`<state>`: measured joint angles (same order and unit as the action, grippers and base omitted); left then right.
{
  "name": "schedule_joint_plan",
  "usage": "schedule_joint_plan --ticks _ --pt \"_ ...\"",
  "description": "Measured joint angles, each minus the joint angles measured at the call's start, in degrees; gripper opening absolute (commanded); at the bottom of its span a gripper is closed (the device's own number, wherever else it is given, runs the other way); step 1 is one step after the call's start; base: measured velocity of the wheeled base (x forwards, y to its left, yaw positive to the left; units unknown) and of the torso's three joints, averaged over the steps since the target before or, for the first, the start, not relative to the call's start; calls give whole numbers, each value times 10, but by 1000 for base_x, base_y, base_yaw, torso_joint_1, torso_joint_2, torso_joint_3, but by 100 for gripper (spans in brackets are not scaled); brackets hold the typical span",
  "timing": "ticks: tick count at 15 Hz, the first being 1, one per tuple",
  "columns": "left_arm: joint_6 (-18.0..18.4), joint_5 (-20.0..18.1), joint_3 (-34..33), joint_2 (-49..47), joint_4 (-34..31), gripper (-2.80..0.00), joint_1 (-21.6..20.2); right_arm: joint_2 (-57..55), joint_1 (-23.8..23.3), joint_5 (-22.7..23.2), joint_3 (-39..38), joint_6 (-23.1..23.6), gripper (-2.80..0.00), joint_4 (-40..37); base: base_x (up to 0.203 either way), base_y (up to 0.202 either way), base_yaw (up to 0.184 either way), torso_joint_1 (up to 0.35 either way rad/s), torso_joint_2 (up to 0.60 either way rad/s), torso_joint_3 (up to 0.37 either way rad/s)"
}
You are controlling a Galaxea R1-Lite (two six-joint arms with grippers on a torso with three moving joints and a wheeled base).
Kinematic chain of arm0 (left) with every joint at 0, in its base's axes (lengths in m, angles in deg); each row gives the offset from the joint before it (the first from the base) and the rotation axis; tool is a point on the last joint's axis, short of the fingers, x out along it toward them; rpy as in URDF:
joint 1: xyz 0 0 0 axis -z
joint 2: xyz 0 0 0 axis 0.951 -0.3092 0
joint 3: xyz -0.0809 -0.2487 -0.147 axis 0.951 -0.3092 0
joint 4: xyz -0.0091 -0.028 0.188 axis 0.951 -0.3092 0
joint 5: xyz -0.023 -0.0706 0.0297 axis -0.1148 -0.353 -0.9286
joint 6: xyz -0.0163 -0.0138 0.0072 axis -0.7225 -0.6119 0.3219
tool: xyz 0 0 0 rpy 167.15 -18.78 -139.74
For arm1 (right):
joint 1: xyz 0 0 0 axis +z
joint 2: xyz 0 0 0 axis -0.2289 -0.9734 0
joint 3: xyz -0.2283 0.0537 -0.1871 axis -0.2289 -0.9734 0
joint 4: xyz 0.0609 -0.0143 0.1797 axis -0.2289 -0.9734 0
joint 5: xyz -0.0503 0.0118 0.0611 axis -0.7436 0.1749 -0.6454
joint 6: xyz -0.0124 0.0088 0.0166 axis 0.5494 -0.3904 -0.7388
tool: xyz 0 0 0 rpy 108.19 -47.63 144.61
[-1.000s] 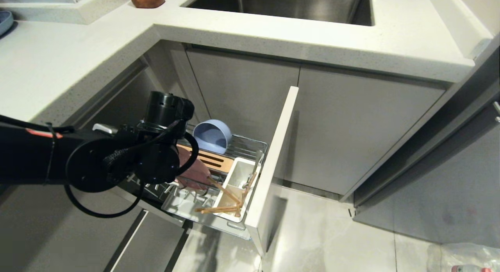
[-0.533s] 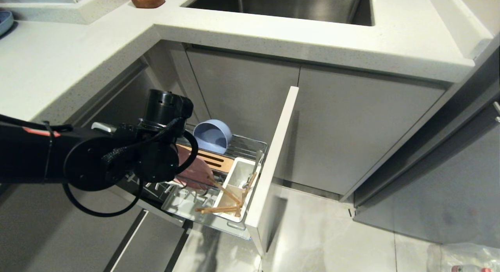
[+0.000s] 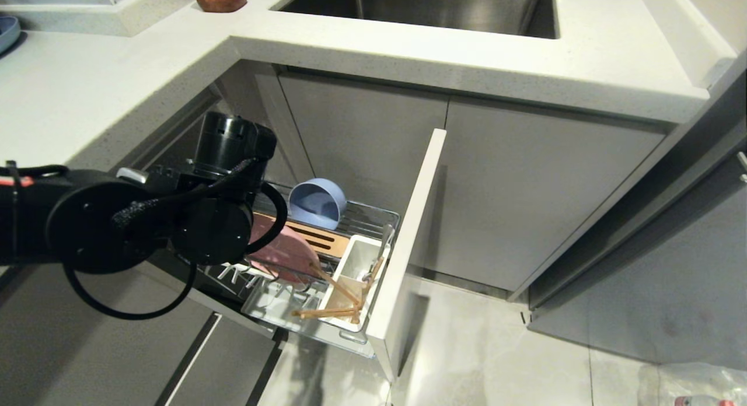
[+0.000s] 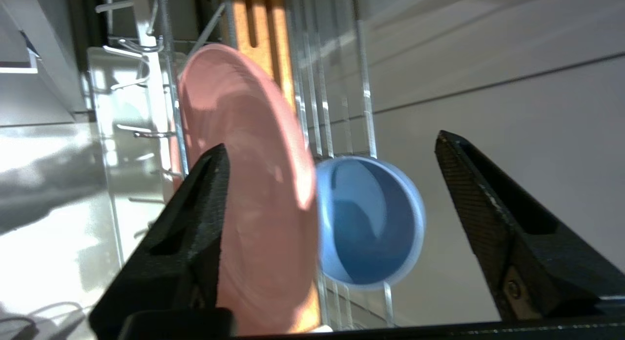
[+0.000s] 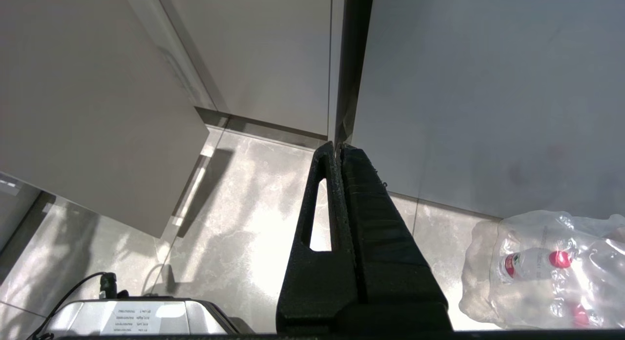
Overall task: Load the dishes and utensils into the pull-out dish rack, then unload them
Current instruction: Pick up the plate and place it in the cupboard
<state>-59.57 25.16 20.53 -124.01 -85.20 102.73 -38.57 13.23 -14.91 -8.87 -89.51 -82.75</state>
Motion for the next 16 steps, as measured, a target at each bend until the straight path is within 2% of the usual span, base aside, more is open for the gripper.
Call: schedule_joint_plan --ticks 1,2,3,7,10,11,16 --pt "1 0 5 7 -4 0 4 0 0 0 0 0 -280 0 0 0 0 0 0 0" --pt "2 1 10 15 -11 -42 8 0 0 0 0 0 -280 0 0 0 0 0 0 0" --pt "2 1 17 25 -23 -280 12 0 0 0 0 0 -280 0 0 0 0 0 0 0" --pt "7 -6 38 61 -70 -280 25 0 0 0 0 0 -280 0 0 0 0 0 0 0" --pt "37 -6 70 85 -100 -280 42 0 0 0 0 0 -280 0 0 0 0 0 0 0" --pt "58 -5 82 93 -101 -280 48 0 0 0 0 0 -280 0 0 0 0 0 0 0" --pt "210 -5 156 156 -101 -280 72 0 0 0 0 0 -280 0 0 0 0 0 0 0"
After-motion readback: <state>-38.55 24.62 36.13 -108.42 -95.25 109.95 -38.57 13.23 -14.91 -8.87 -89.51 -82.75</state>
